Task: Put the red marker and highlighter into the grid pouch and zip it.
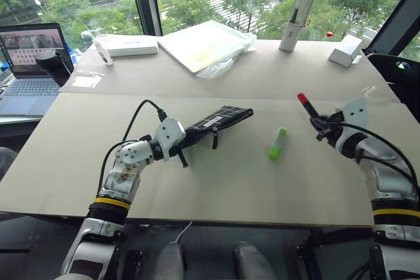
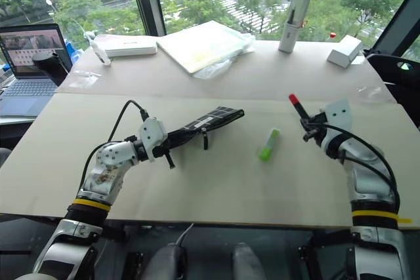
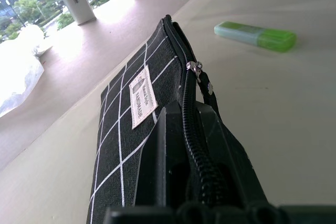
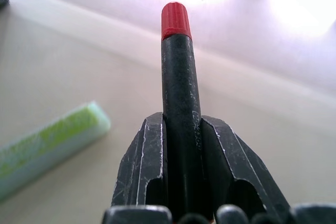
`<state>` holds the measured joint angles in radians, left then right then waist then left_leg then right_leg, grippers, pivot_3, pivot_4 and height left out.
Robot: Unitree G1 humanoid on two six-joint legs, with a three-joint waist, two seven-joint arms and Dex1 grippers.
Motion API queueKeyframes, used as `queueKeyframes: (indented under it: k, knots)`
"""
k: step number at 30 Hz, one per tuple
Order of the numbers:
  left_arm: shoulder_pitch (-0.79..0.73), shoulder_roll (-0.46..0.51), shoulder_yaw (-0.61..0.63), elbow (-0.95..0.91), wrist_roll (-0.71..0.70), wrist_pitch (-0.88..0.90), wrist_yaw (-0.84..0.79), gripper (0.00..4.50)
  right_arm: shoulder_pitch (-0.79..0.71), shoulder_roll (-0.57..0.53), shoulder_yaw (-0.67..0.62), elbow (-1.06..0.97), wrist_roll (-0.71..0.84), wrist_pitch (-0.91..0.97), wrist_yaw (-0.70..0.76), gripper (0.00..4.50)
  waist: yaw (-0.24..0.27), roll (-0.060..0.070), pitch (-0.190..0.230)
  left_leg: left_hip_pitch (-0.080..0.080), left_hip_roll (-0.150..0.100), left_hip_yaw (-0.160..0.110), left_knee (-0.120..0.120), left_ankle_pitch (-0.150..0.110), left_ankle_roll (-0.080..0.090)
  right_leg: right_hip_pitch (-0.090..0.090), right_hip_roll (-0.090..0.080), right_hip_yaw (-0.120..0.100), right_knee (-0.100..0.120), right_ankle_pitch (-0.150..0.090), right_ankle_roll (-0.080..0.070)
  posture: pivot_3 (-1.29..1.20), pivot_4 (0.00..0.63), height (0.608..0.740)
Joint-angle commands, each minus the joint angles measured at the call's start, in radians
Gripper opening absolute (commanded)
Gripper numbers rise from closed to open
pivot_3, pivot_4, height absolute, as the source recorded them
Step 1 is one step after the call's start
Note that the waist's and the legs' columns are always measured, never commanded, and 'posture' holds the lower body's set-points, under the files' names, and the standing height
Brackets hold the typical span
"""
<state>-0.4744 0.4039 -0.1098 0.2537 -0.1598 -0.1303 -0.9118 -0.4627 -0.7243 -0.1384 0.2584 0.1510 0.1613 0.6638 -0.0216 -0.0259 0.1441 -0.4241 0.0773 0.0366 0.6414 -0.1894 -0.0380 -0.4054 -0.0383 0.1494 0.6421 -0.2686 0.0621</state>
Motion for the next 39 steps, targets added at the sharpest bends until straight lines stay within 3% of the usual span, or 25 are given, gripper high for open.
queueKeyframes:
  k: [1,6,12,17,26,39]
  knots:
    - [-0.011,0.010,0.017,-0.024,-0.022,-0.010,-0.014,0.00,-0.018,-0.042,0.090,-0.084,-0.030,-0.220,0.177,0.57,-0.001,0.000,0.000,0.000,0.000,0.000,0.000,0.000,0.000,0.000,0.000,0.000,0.000,0.000,0.000,0.00,0.150,0.740]
    - [-0.009,-0.001,0.013,-0.029,-0.021,-0.008,-0.016,0.00,-0.054,-0.132,0.234,0.001,-0.234,-0.472,0.233,0.57,0.007,0.000,0.000,0.000,0.000,0.000,0.001,0.000,0.000,0.000,0.000,0.000,0.000,0.000,0.000,0.00,0.150,0.740]
    - [0.005,-0.019,-0.001,-0.055,-0.018,-0.001,-0.014,0.00,-0.149,-0.114,0.297,0.094,-0.320,-0.584,0.214,0.57,0.007,0.000,0.000,0.000,-0.001,0.000,0.001,0.000,0.000,0.000,-0.001,0.000,0.000,0.000,0.000,0.00,0.150,0.740]
    - [0.016,-0.025,-0.006,-0.068,-0.013,0.002,-0.011,0.00,-0.196,-0.094,0.295,0.125,-0.302,-0.611,0.224,0.57,0.006,0.000,0.000,0.000,-0.001,0.000,0.001,0.000,0.000,0.000,-0.001,0.000,0.000,0.000,0.000,0.00,0.150,0.740]
    - [0.021,-0.017,-0.003,-0.059,-0.008,-0.002,-0.007,0.00,-0.165,-0.149,0.244,0.093,-0.115,-0.708,0.383,0.57,0.008,0.000,0.000,0.000,-0.001,0.000,0.001,0.000,0.000,0.001,-0.001,0.000,0.000,0.000,0.000,0.00,0.150,0.740]
    - [0.028,-0.021,-0.017,-0.076,-0.008,0.003,-0.009,0.00,-0.243,-0.129,0.286,0.213,-0.224,-0.755,0.361,0.57,0.005,0.000,0.000,0.000,-0.001,0.000,0.001,0.000,0.000,0.001,-0.001,0.000,0.000,0.000,0.000,0.00,0.150,0.740]
